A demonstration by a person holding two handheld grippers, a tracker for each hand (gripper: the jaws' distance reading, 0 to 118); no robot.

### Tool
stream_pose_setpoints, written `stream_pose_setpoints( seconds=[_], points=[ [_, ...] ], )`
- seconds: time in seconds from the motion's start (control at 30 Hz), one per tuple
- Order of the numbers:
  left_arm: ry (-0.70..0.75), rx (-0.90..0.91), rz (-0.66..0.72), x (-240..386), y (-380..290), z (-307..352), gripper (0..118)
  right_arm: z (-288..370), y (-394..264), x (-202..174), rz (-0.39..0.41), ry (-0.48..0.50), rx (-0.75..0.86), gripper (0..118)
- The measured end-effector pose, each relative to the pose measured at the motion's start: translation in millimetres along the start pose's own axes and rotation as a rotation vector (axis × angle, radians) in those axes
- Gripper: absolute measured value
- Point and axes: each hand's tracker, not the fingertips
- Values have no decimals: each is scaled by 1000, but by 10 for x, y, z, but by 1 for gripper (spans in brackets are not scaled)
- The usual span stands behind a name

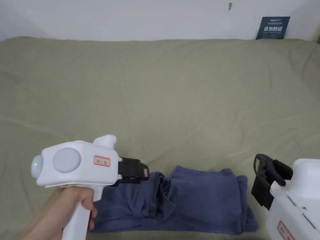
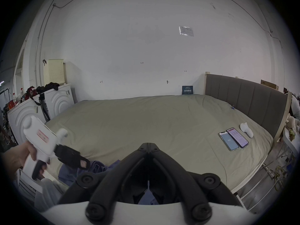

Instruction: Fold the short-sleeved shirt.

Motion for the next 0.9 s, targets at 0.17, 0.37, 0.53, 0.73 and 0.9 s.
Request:
stream_pose_setpoints(
  seconds=[0.17,0.37,0.53,0.73,0.9],
  points=[
    [55,-46,41,-293,-172,-53,0,-89,-68,-81,-5,36,-23,2],
    [-226,-232,131,-44,-385,-970,0,-90,-125,-127,-2,46,-52,2],
    [-151,-188,74,16,-340,-1020,0,-45,-131,-106,1,36,-64,2],
    [-81,-49,0,-380,-195,132,0,-130,-131,-197,-9,54,-72,2],
    [67,23,77,-1060,-229,635,0,-168,-114,-321,1,76,-58,2]
  ],
)
